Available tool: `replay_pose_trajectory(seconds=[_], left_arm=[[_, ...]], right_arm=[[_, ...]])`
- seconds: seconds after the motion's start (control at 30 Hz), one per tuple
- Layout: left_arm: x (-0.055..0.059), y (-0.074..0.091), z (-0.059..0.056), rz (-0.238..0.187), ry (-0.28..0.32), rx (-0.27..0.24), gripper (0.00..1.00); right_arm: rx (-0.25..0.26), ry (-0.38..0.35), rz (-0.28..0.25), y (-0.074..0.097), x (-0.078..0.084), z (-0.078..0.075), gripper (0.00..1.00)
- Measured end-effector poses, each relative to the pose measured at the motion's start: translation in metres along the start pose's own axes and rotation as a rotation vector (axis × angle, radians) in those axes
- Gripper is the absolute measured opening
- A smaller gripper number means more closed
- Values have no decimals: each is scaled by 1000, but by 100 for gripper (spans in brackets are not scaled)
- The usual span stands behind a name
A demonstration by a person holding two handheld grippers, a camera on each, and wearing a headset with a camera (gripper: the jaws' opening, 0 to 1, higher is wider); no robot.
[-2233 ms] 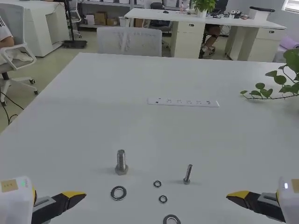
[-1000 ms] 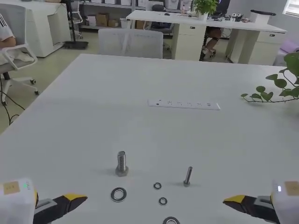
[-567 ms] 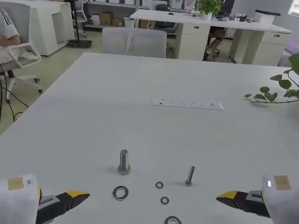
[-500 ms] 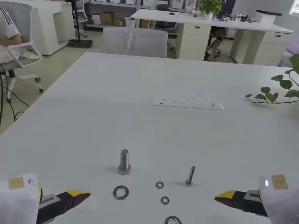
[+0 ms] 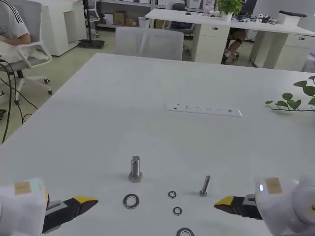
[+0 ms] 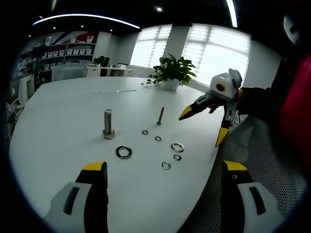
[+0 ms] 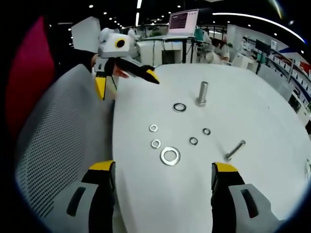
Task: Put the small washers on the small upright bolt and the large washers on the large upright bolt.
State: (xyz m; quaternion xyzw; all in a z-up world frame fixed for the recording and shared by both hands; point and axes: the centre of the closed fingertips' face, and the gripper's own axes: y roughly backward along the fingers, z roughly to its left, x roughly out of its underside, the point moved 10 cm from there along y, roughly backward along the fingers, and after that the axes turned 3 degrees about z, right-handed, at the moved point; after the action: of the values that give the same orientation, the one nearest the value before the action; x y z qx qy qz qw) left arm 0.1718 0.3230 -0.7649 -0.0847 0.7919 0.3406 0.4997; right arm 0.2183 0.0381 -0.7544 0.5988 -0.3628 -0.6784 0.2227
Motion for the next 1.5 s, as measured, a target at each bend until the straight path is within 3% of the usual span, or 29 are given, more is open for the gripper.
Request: replay_pose_trajectory(seconds=[0.47,1.03,1.5], left_arm=[[-1,3,1,-17,7,-16,97],[1,4,-1,-23,10,-23,96],[3,6,-4,-26,14,-31,95]], right_arm=[[-56,93,112,-20,-16,-4,76],[-95,205,296,-39,-28,-15,57],[-118,261,383,-52,-31,-19,43]])
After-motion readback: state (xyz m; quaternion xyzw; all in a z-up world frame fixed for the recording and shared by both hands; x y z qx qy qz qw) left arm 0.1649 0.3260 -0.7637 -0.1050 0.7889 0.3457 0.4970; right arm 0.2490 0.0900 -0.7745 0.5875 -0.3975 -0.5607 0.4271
